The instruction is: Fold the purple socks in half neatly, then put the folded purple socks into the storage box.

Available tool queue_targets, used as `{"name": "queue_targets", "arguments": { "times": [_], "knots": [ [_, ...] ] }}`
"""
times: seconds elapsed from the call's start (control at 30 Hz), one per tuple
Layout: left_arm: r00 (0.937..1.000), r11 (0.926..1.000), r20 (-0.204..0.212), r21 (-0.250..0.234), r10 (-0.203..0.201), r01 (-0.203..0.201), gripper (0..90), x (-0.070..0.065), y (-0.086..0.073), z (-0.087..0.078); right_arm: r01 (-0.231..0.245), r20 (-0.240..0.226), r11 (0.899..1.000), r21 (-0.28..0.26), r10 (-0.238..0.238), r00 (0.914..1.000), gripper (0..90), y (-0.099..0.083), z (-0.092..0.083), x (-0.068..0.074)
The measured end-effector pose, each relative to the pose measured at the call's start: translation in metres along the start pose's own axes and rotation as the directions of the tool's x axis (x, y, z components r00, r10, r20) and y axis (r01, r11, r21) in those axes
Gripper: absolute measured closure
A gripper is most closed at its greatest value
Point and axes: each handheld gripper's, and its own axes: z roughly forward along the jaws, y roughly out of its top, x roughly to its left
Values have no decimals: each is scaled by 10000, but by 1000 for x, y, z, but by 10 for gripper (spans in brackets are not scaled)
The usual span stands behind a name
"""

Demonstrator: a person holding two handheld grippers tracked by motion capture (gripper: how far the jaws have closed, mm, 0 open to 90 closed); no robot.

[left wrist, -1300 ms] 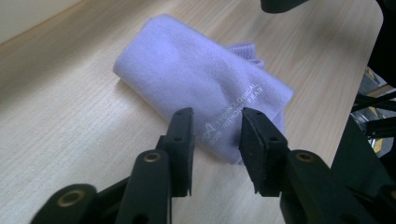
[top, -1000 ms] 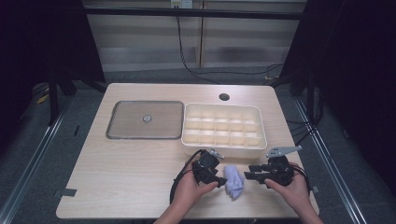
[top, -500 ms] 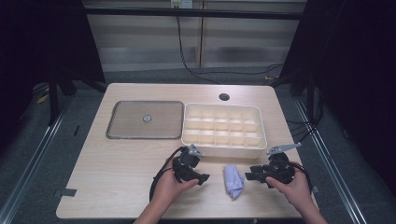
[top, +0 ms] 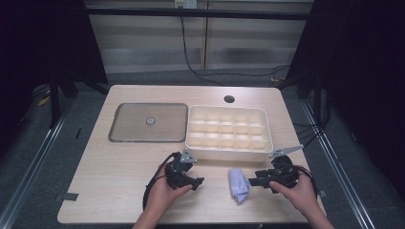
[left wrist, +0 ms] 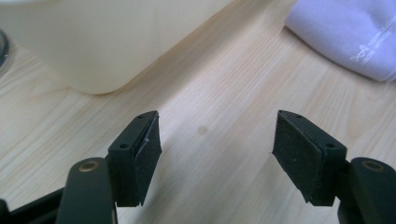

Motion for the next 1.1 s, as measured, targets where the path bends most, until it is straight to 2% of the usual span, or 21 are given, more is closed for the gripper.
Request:
{"name": "queue_targets", "arguments": {
  "times": [0.17, 0.23, 0.37, 0.4, 0.43, 0.53, 0.73, 0.83, 1.1],
  "knots": [
    [9993, 9997, -282, 36, 238, -237, 305, 6, -9, 1, -188, -41, 9998, 81, 189, 9998, 461, 1, 2, 1],
    [9995, 9999, -309, -86, 89, -92, 300, 7, -12, 0, -212, -64, 9997, 113, 212, 9998, 458, 2, 4, 1],
    [9990, 9997, -347, 12, 264, -264, 288, 10, -18, 1, -197, -126, 9996, 220, 200, 9997, 448, 4, 8, 2],
    [9994, 9998, -320, -91, 146, -149, 284, 10, -20, 3, -176, -111, 9996, 240, 179, 9998, 446, 5, 8, 3],
    [9988, 9998, -448, 7, 179, -179, 284, 11, -22, 4, -141, -99, 9994, 302, 144, 9998, 443, 6, 9, 3],
    [9979, 9991, -610, -344, 233, -254, 261, 11, -25, 5, -177, -126, 9991, 379, 182, 9998, 435, 8, 9, 4],
    [9972, 9960, -664, -800, 332, -385, 196, 11, -30, 9, -188, -154, 9987, 470, 195, 9997, 425, 9, 9, 4],
    [9976, 9935, -661, -1104, 209, -281, 172, 11, -32, 11, -281, -107, 9981, 551, 288, 9995, 426, 9, 10, 4],
    [9977, 9939, -651, -1070, 191, -260, 165, 11, -32, 12, -285, -162, 9974, 663, 296, 9994, 425, 13, 12, 3]
  ]
}}
